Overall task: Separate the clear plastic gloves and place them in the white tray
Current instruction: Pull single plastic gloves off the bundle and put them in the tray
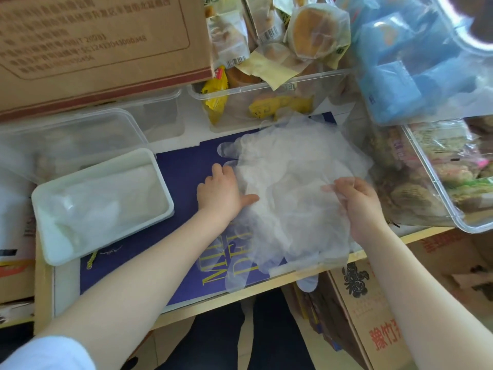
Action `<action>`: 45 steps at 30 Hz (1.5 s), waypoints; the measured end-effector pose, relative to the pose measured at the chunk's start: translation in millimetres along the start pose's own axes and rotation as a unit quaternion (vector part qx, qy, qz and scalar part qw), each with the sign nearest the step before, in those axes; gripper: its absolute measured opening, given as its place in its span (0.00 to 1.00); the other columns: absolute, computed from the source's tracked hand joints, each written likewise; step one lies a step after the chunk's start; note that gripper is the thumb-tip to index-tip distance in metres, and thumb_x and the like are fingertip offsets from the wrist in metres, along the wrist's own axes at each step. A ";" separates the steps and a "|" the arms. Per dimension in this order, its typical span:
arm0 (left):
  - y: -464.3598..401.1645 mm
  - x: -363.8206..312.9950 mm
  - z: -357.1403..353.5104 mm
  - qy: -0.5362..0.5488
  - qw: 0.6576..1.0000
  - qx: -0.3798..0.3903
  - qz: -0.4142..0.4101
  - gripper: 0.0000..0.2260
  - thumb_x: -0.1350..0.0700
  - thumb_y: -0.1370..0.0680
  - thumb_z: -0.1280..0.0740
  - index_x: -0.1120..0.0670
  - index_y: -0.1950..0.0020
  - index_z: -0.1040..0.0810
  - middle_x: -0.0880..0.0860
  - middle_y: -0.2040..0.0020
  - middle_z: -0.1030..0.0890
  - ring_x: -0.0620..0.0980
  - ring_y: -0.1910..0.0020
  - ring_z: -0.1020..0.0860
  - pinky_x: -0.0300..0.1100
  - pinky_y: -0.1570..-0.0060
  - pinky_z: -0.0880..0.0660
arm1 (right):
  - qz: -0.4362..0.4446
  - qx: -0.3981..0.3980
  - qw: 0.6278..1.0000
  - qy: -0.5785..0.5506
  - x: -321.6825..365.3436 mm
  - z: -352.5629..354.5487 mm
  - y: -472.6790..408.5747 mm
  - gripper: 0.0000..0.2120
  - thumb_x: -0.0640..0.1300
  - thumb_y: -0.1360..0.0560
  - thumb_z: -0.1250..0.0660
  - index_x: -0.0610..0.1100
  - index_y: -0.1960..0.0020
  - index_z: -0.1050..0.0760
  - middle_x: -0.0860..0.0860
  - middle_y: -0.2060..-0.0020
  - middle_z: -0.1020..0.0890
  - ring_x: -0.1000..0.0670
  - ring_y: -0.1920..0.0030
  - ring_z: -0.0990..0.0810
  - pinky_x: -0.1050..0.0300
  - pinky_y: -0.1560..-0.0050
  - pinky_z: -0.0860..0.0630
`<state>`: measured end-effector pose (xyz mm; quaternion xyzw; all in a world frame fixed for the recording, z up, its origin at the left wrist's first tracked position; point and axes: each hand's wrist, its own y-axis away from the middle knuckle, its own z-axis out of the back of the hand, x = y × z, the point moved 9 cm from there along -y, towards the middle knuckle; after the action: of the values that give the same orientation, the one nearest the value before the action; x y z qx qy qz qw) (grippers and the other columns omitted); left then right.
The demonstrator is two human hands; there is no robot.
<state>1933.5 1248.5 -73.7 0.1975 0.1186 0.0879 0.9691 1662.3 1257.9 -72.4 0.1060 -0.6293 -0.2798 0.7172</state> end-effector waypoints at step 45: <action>94.5 29.2 101.4 0.712 0.695 -0.006 -0.103 0.13 0.52 0.27 0.30 0.53 0.44 0.22 0.49 0.54 0.17 0.47 0.52 0.20 0.44 0.49 0.26 | 0.280 0.291 0.913 0.053 120.8 -182.7 174.2 0.17 0.51 0.24 0.47 0.50 0.41 0.26 0.51 0.46 0.20 0.54 0.45 0.21 0.56 0.44 0.25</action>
<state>1976.6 1303.8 49.4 0.0562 0.7920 0.1024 0.5992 1891.0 1299.7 83.5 0.1441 -0.6481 0.1341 0.7356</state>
